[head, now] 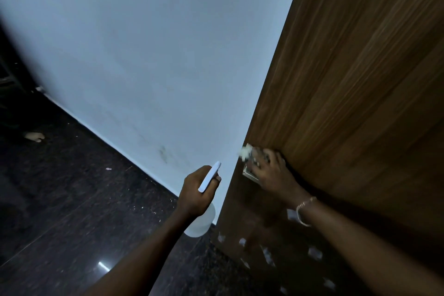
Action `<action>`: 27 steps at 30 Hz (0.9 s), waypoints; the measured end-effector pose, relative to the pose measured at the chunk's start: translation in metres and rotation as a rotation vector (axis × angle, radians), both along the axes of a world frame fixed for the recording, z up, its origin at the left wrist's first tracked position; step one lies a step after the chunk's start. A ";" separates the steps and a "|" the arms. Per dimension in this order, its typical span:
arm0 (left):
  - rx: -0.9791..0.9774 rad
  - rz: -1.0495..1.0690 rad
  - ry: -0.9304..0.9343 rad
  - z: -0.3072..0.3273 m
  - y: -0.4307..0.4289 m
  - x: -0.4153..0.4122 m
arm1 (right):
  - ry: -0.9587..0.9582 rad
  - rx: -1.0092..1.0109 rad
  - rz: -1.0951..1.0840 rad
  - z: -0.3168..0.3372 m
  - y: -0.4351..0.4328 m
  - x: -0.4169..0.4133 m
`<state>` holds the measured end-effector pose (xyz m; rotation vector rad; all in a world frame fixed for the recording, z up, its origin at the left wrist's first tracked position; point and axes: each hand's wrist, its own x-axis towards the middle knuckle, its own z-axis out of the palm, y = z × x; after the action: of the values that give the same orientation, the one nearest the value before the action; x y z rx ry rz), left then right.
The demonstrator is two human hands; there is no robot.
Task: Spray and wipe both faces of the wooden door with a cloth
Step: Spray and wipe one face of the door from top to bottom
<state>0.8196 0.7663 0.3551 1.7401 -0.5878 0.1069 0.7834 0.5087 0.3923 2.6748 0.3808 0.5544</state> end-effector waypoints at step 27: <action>0.012 -0.037 0.029 0.002 -0.009 -0.014 | 0.226 -0.216 -0.054 -0.024 -0.047 -0.046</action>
<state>0.8059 0.7577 0.3570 1.7392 -0.5995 0.0521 0.7377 0.4620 0.3678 2.5346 0.4042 0.1819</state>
